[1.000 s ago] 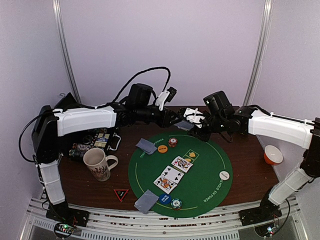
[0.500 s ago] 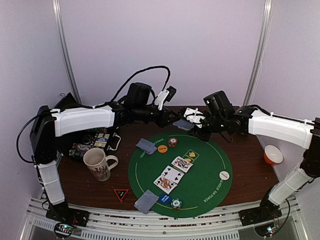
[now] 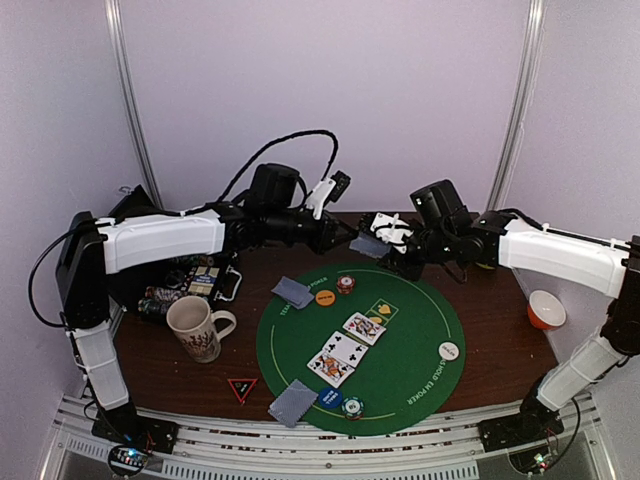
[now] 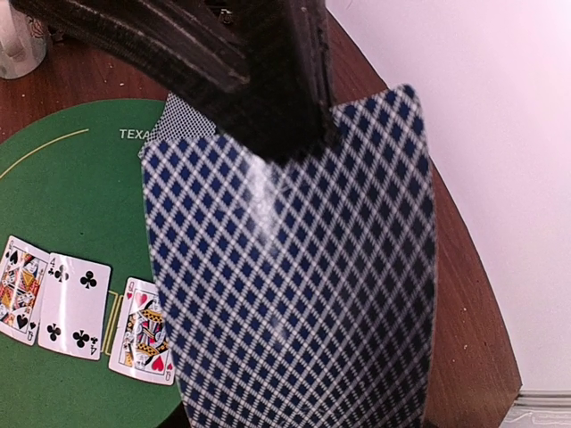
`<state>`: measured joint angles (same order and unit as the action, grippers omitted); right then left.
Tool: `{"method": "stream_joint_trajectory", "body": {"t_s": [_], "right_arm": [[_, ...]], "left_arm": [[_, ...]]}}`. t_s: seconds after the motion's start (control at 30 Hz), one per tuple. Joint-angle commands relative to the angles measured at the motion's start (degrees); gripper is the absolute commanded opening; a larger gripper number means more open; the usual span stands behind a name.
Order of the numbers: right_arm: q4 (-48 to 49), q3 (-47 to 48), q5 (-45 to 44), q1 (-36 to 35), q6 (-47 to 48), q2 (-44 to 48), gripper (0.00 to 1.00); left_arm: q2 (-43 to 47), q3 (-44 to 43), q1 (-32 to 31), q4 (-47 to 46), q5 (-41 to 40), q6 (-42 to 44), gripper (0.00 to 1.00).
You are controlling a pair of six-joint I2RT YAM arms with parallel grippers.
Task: Distribute texas hold em gaming equipment
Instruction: Pick up the poker card from the face-down deck piles, then distribute the poker card in the community card area.
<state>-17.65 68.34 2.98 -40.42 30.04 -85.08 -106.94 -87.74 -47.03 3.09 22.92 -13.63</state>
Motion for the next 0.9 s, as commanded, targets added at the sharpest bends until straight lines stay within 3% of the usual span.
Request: {"method": "stream_joint_trajectory", "body": {"t_s": [0.0, 0.47, 0.87], "right_arm": [[0.8, 0.7, 0.0, 0.7, -0.3, 1.9, 0.45], [2.3, -1.7, 1.4, 3.2, -1.7, 2.6, 0.45], [3.3, -2.9, 0.6, 7.0, -3.2, 2.9, 0.45]], "left_arm": [[2.4, 0.6, 0.2, -2.2, 1.6, 0.4, 0.00], [5.3, 4.2, 0.9, -9.5, 8.0, -1.5, 0.00], [9.3, 5.1, 5.9, -3.9, 4.7, 0.6, 0.00]]}}
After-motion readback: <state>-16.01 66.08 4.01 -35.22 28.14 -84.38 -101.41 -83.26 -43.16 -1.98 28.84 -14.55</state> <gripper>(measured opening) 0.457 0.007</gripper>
